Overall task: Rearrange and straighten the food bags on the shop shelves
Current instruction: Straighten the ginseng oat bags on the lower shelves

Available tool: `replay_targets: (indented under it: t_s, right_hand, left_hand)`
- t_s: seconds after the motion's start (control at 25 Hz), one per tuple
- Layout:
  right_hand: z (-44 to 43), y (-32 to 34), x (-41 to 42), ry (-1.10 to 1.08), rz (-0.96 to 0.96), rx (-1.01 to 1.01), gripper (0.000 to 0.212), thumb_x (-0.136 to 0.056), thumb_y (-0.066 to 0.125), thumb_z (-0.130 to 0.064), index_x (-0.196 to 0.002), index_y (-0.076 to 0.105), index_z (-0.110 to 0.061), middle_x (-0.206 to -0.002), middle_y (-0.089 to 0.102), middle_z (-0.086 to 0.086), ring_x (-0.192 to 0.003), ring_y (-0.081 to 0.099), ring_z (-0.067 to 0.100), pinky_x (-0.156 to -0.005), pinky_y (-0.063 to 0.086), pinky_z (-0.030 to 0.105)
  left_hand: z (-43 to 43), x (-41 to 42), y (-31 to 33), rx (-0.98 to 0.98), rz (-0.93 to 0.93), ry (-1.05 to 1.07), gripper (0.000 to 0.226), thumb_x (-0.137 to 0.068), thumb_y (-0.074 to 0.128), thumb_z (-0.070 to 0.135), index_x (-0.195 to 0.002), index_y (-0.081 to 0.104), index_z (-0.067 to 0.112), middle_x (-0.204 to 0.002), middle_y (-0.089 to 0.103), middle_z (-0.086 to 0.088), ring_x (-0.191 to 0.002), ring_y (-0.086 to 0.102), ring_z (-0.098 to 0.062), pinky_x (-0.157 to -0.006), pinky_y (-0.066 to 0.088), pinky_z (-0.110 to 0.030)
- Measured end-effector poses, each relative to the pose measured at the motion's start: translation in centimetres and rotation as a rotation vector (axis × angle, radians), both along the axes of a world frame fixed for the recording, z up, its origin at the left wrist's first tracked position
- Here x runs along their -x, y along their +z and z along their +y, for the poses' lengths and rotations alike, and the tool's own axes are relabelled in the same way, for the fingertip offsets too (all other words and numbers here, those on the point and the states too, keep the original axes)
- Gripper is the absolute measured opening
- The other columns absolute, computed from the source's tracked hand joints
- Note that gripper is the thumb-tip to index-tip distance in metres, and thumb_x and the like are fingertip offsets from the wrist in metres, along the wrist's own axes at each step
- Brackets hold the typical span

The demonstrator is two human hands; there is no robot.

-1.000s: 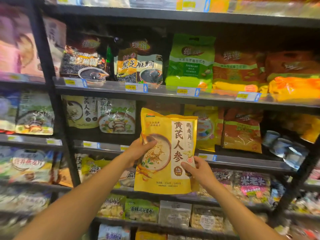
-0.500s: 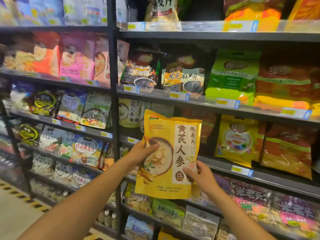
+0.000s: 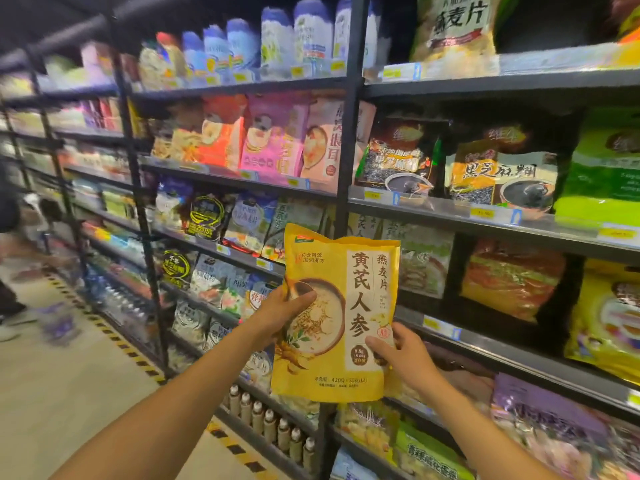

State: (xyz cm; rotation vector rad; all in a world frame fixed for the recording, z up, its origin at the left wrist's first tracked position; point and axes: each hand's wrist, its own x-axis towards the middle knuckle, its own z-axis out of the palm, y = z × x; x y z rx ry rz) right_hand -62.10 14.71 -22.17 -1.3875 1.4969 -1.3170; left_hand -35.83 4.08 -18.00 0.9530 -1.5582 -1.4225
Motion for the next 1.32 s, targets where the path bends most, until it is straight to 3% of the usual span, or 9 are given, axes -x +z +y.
replay_targets:
  t_s: [0.12,0.28,0.56,0.76,1.0,1.32]
  right_hand:
    - [-3.2,0.0,-6.1,0.011,-0.037,0.002,0.031,-0.089,0.079,-0.022,-0.117,0.067,-0.017,-0.110,0.079,-0.003,-0.089,0.078,0.010,-0.065,0.059,0.022]
    - [-7.2,-0.4,-13.5,0.027,-0.053,-0.009,0.028,-0.090,0.079,-0.023,-0.115,0.068,-0.021,-0.105,0.080,-0.008,-0.089,0.078,0.009,-0.066,0.059,0.023]
    - [-13.6,-0.8,-19.7,0.026,-0.048,-0.018,0.029,-0.090,0.079,-0.019,-0.117,0.068,-0.019,-0.110,0.080,-0.004,-0.092,0.077,0.009,-0.068,0.059,0.022]
    - [-18.7,-1.5,-20.8,0.028,-0.066,-0.028,0.028,-0.091,0.077,-0.016,-0.117,0.068,-0.021,-0.108,0.080,-0.009,-0.095,0.077,0.007,-0.069,0.059,0.020]
    - [-26.0,-2.4,-19.4,0.002,-0.100,-0.024,0.030,-0.092,0.076,-0.016,-0.120,0.067,-0.019,-0.111,0.080,-0.007,-0.098,0.077,0.010,-0.074,0.062,0.026]
    - [-33.2,-3.0,-15.3,-0.063,-0.084,0.001,0.033,-0.092,0.076,-0.014,-0.122,0.065,-0.022,-0.112,0.079,-0.008,-0.099,0.076,0.008,-0.073,0.062,0.024]
  left_hand:
    - [-3.0,-6.3,-0.1,0.024,-0.027,0.054,0.049,-0.081,0.081,0.053,-0.121,0.068,0.028,-0.114,0.078,0.001,-0.108,0.074,-0.022,-0.098,0.058,-0.049]
    - [-6.8,-13.5,-0.3,0.028,-0.025,0.080,0.035,-0.089,0.077,0.043,-0.119,0.068,0.027,-0.112,0.078,0.003,-0.106,0.074,-0.019,-0.088,0.060,-0.036]
    - [-13.3,-20.0,-1.7,-0.005,-0.015,0.063,0.063,-0.074,0.083,0.060,-0.125,0.067,0.028,-0.117,0.078,0.002,-0.110,0.073,-0.023,-0.102,0.055,-0.053]
    - [-18.6,-20.9,-2.2,-0.026,-0.010,0.050,0.055,-0.079,0.082,0.052,-0.125,0.068,0.025,-0.115,0.078,0.001,-0.109,0.074,-0.024,-0.102,0.055,-0.053]
    - [-25.9,-19.3,-2.2,0.005,-0.036,0.027,0.063,-0.070,0.083,0.062,-0.121,0.070,0.028,-0.116,0.078,0.002,-0.110,0.073,-0.024,-0.103,0.054,-0.054]
    - [-34.1,-15.3,-2.9,-0.004,-0.048,-0.076,0.044,-0.087,0.080,0.030,-0.128,0.065,0.025,-0.118,0.077,0.001,-0.109,0.074,-0.022,-0.101,0.056,-0.052]
